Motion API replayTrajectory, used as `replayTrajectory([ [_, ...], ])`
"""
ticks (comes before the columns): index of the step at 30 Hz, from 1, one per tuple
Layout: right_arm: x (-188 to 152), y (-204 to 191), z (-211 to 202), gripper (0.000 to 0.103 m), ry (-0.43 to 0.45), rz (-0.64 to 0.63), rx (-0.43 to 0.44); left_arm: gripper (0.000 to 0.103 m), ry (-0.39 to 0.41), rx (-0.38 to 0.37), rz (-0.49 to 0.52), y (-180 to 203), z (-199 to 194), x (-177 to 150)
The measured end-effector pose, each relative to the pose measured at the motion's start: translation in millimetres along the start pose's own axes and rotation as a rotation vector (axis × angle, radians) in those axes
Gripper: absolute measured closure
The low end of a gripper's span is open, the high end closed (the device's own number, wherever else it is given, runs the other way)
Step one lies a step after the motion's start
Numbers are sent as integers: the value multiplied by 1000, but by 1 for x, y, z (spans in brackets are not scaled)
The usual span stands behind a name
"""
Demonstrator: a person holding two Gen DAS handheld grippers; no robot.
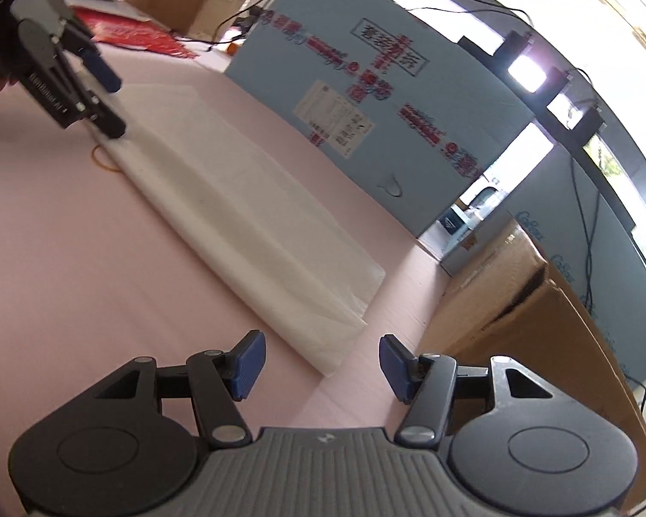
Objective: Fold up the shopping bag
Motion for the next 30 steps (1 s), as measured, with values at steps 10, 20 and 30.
replayTrajectory([
  [10,34,-47,34,62,95,-514,68,34,-5,-19,-25,-5,3,-2],
  [20,41,-55,43,92,118,-618,178,34,108,-137,135,12,-12,8],
  [30,48,-32,15,94,148,-456,339,37,91,-359,372,52,-8,18],
])
Point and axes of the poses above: each gripper's, at about its wrist camera, not at the fingertips, and z roughly the way its jaws point, y to its right, x to its top, the point moved 1 cm from there along z, roughly the way its jaws point, and after that the axes turned 5 degrees about y, right-handed, at the moved point
